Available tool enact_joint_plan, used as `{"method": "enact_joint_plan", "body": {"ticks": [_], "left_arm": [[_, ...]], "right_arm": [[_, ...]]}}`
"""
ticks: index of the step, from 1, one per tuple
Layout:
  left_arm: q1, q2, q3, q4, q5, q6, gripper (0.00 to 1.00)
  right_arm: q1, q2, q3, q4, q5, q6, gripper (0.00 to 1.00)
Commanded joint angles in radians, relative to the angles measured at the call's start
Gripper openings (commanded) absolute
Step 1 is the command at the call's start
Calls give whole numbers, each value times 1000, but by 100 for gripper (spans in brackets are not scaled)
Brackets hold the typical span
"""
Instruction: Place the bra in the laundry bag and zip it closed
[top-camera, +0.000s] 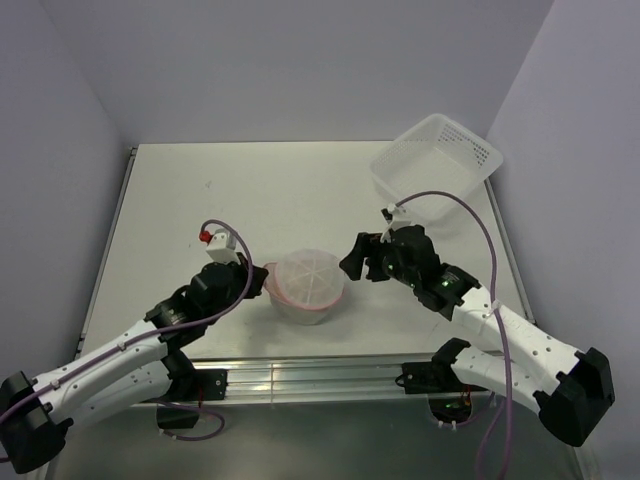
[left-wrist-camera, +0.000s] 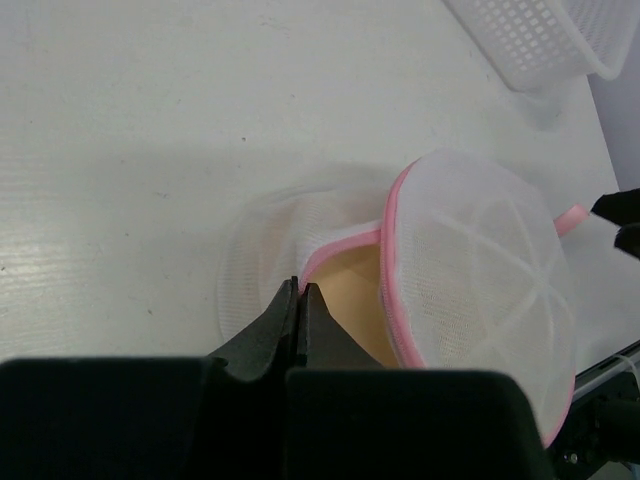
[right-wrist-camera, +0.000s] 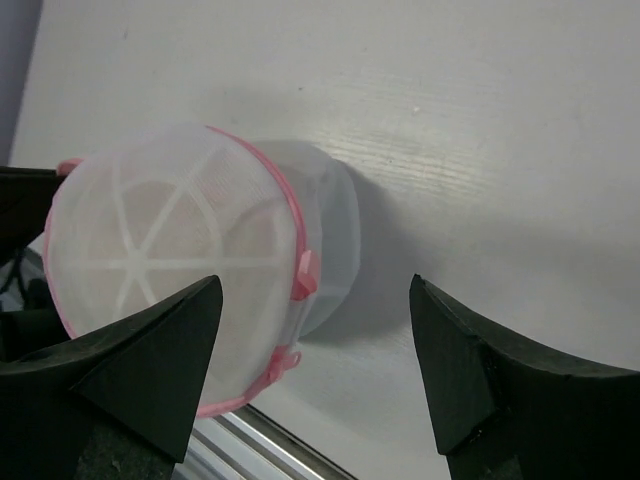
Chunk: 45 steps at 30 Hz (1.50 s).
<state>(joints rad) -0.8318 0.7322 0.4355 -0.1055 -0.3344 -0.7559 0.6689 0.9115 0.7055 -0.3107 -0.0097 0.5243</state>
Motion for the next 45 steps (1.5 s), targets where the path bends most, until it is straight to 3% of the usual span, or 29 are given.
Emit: {"method": "enact_joint_plan", "body": {"ticks": [1, 4, 6, 9, 19, 24, 29, 32, 33, 35, 37, 40, 45], "left_arm": [[16, 35, 60, 75, 29, 56, 0], [26, 61, 68, 96, 47, 64, 0], [33, 82, 75, 96, 58, 70, 0], [43, 110, 81, 125, 72, 81, 0], [94, 168, 123, 147, 120, 98, 4], [99, 185, 131, 147, 135, 93, 8], [103, 179, 147, 116, 132, 87, 27], [105, 156, 172, 60, 135, 78, 48], [105, 147, 177, 44, 138, 75, 52], [105, 116, 181, 11, 153, 60, 64], [105, 92, 181, -57, 166, 43, 69], [105, 29, 181, -155, 196, 12, 70], [105, -66, 174, -232, 248, -33, 58]], "right_arm": [[-29, -25, -90, 253, -125, 112, 83], [-46, -25, -164, 347, -148, 198, 79], [-46, -34, -207, 395, -148, 250, 66], [-46, -75, -300, 488, -147, 353, 59], [-46, -198, -431, 542, -96, 483, 54], [-46, -140, -432, 593, -162, 509, 59], [-46, -140, -451, 631, -176, 546, 62], [-43, -146, -451, 627, -171, 551, 51], [-43, -146, -448, 631, -170, 559, 39], [-31, -143, -443, 634, -162, 562, 33], [-22, -128, -429, 633, -154, 559, 25], [-2, -106, -416, 642, -141, 557, 21], [23, -79, -396, 647, -116, 551, 11]]}}
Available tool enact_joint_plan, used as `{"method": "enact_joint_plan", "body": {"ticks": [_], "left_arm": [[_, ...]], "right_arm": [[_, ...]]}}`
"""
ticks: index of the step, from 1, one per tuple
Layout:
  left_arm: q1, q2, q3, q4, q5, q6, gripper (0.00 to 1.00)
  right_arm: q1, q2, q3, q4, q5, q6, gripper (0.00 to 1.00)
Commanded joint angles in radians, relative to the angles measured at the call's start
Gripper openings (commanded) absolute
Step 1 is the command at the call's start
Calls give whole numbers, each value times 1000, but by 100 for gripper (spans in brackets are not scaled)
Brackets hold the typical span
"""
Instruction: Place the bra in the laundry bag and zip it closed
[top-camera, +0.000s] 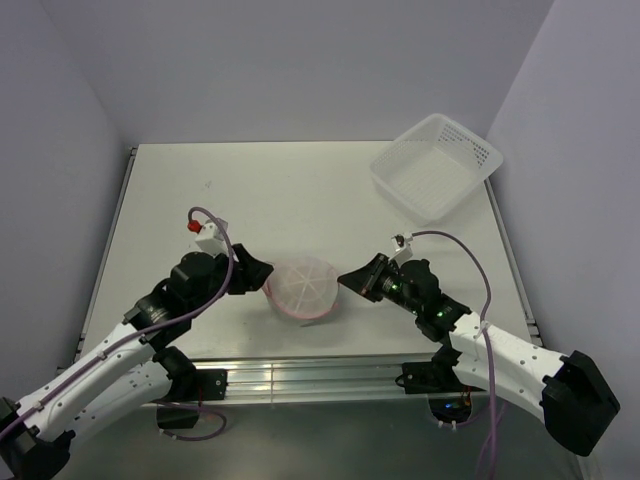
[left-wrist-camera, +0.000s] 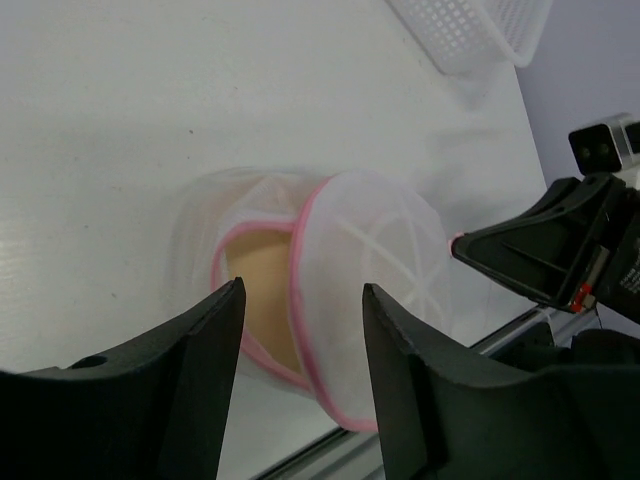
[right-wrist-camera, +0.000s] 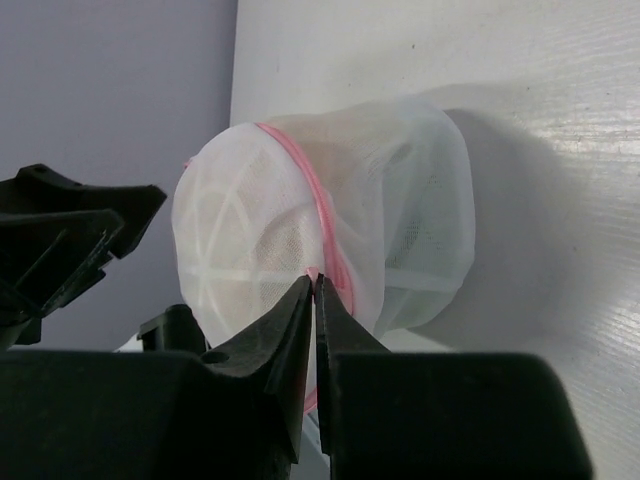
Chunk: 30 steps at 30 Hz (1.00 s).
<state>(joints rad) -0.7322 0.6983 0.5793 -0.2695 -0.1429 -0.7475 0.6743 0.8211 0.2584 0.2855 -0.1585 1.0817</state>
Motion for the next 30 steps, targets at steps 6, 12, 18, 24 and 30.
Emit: {"method": "enact_joint_plan", "body": {"ticks": [6, 12, 18, 24, 30], "left_arm": [[5, 9, 50, -59, 134, -30, 50], [5, 98, 67, -10, 149, 0, 44], [5, 107, 82, 55, 85, 0, 2], [5, 121, 94, 87, 16, 22, 0], [5, 150, 105, 104, -41, 54, 0]], "right_arm": [[42, 13, 81, 14, 82, -29, 11], [47, 19, 97, -5, 83, -49, 11], [50, 1, 102, -43, 88, -91, 36], [54, -59, 87, -117, 103, -131, 87], [87, -36, 59, -65, 30, -140, 90]]}}
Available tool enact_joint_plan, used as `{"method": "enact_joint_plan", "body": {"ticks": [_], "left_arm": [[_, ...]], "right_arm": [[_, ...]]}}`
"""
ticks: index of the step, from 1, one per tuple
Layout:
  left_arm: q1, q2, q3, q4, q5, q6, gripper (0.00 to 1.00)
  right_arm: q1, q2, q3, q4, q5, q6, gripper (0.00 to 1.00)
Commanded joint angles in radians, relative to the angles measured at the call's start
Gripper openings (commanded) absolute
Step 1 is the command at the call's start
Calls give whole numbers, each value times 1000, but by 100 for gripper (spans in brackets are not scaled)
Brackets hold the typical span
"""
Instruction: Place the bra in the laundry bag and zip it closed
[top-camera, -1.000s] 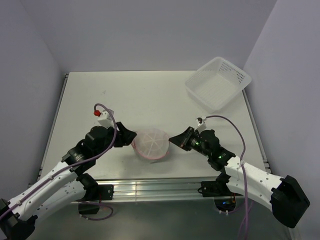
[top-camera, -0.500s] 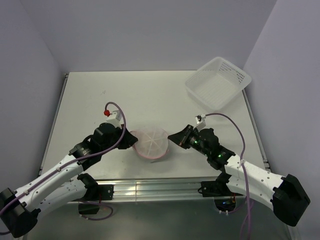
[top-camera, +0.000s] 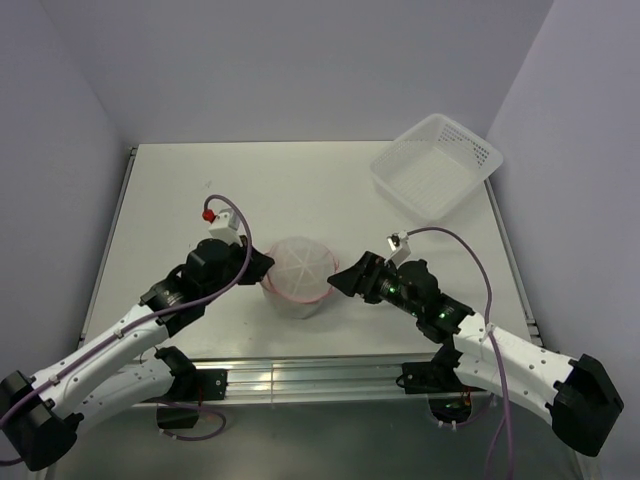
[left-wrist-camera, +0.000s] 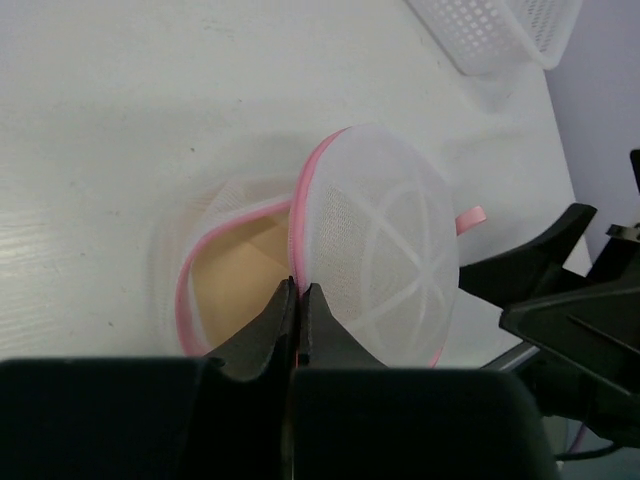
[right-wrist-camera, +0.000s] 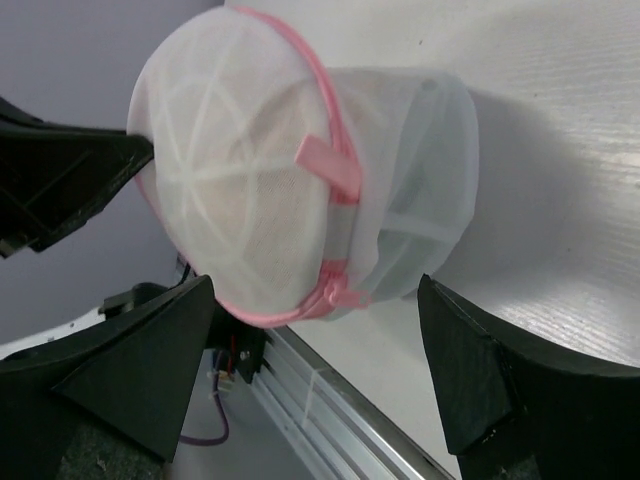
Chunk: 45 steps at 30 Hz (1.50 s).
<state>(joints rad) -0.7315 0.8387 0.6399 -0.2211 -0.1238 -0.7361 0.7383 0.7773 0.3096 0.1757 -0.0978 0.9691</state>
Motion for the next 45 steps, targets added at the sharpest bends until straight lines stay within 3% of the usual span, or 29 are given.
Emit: {"method": "enact_joint_plan", "body": {"ticks": [1, 8, 16, 24, 28, 33, 35, 37, 41, 45], "left_arm": [[4, 22, 53, 51, -79, 53, 0], [6, 23, 60, 28, -115, 80, 0], [14, 26, 43, 48, -85, 73, 0], [32, 30, 26, 65, -57, 67, 0], [44, 27, 11, 71, -40, 57, 0], [53, 14, -3, 77, -39, 50, 0], [60, 16, 3, 74, -49, 52, 0], [63, 22, 21, 57, -69, 52, 0], [63, 25, 33, 55, -125, 47, 0], [66, 56, 44, 46, -177, 53, 0]], "right_arm": [[27, 19, 6, 65, -40, -32, 90], [0, 128, 39, 217, -123, -92, 90], [-71, 263, 77, 274, -126, -93, 91], [-102, 453, 155, 455, -322, -112, 92], [-102, 510, 167, 511, -339, -96, 77], [-103, 569, 155, 584, -312, -87, 66], [-106, 595, 154, 622, -322, -83, 49], [-105, 599, 138, 645, -332, -75, 43], [-105, 528, 86, 656, -319, -69, 30], [-103, 424, 54, 517, -284, -69, 16]]}}
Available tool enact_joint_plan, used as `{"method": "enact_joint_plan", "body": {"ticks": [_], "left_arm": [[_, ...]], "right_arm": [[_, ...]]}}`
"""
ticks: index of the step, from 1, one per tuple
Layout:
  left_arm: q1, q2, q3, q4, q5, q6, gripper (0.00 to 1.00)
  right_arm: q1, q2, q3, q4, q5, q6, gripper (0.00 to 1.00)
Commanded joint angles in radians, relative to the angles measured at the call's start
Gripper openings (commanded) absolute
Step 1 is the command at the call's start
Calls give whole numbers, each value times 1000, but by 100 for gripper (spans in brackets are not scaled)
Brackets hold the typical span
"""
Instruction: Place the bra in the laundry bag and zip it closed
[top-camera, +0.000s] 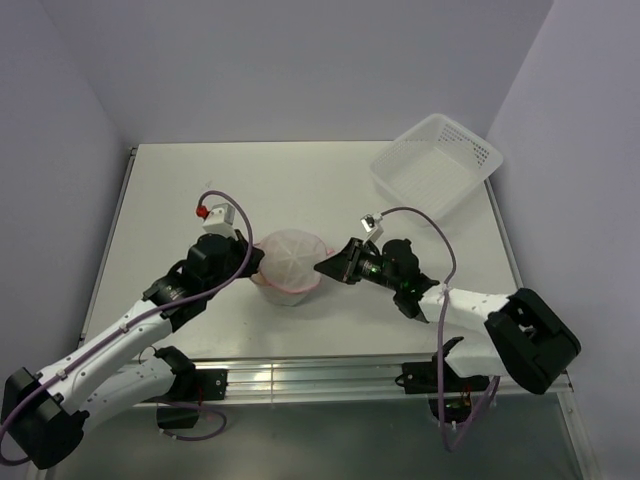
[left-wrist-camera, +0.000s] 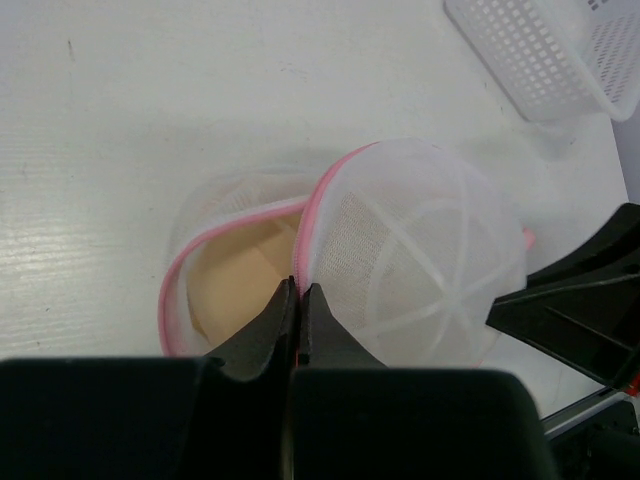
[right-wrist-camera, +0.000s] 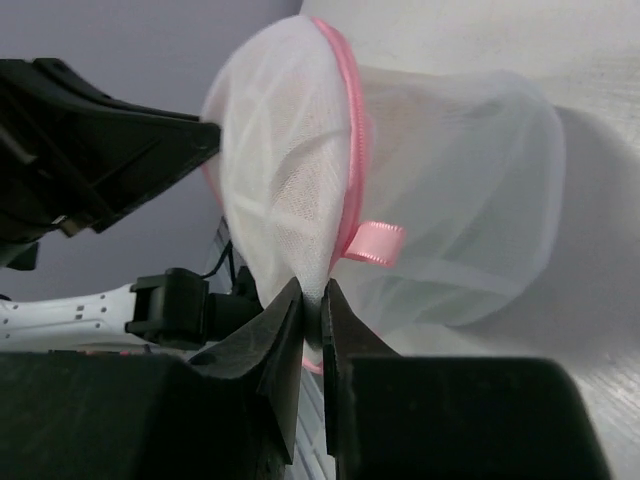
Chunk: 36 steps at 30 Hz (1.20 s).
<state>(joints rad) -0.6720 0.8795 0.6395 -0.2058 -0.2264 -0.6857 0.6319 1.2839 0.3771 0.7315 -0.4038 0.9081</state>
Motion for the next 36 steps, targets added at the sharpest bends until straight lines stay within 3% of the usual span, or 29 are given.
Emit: {"method": "enact_joint_plan", "body": {"ticks": [1, 6, 9, 12, 13, 16, 23, 30, 34, 36], "left_arm": [[6, 21, 45, 35, -77, 6, 0], [11, 117, 48, 124, 41, 26, 0], [11, 182, 61, 160, 88, 32, 0], [11, 214, 58, 189, 102, 37, 0], [9, 220, 58, 197, 111, 38, 0], [11, 222, 43, 230, 139, 37, 0], [11, 237, 43, 232, 150, 58, 0], [11, 257, 52, 226, 139, 78, 0], [11, 262, 48, 236, 151, 83, 0], [11, 262, 43, 262, 170, 89, 0]], "right_arm": [[11, -106, -12, -90, 29, -12, 14], [81, -314, -6, -415, 175, 0, 8], [170, -425, 12, -548, 273, 6, 10], [189, -469, 11, -593, 310, 6, 46], [189, -469, -1, -596, 322, -1, 72], [163, -448, -26, -595, 349, -15, 93], [109, -426, -52, -482, 322, -9, 95], [48, -489, 25, -558, 307, -92, 96], [-4, -439, 68, -575, 257, -123, 97], [-18, -391, 97, -581, 246, -132, 91]]}}
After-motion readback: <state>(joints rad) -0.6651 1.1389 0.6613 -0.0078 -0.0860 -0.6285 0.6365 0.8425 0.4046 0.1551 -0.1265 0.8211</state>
